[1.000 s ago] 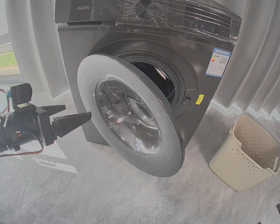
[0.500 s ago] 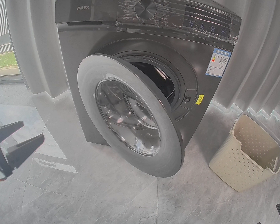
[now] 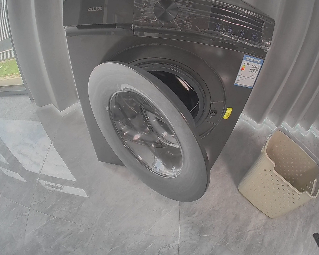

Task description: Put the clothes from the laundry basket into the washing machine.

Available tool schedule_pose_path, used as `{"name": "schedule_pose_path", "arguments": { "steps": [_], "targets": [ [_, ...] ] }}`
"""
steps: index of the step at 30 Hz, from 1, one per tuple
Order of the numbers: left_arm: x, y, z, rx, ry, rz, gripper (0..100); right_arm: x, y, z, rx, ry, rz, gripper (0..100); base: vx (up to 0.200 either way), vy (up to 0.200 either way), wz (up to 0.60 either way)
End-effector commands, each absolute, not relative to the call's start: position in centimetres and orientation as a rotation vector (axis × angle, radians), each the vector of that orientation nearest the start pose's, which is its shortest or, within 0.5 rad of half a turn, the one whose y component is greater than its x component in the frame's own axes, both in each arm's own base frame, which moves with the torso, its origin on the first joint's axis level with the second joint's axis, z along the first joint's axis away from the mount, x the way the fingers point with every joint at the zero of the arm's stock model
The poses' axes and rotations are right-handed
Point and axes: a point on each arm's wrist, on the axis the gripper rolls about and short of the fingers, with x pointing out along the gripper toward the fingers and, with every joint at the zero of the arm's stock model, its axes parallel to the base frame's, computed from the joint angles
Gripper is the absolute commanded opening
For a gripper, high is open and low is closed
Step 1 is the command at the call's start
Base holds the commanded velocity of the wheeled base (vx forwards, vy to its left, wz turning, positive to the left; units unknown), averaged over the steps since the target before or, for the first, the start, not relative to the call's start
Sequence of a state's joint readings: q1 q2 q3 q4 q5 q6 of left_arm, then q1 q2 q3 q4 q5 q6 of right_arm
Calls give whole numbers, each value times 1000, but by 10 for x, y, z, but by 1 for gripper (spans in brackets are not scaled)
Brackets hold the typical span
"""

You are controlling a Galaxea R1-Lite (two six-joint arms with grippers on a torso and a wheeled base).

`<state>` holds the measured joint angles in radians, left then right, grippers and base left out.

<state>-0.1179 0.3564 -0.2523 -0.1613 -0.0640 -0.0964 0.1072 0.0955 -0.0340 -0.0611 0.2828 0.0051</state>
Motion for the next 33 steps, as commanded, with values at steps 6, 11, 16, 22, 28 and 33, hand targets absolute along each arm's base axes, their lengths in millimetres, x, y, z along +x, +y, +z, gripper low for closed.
{"name": "schedule_pose_path", "arguments": {
  "steps": [6,11,16,22,28,33],
  "targets": [
    [-20,-6,109,-48,-97,-127,100,-3,10,150,34,49,571,100,0,0,0],
    [-17,-6,98,-49,-68,-135,100,26,16,177,56,130,731,100,0,0,0],
    [-16,-6,92,-50,-50,-169,100,75,31,194,65,206,840,100,0,0,0],
    [-16,-6,84,-78,26,-154,100,137,69,194,48,237,916,100,0,0,0],
    [-16,-6,85,-80,19,-147,100,163,110,189,33,254,903,100,0,0,0],
    [-16,-6,85,-94,20,-170,100,183,130,187,79,281,914,100,0,0,0]
  ]
}}
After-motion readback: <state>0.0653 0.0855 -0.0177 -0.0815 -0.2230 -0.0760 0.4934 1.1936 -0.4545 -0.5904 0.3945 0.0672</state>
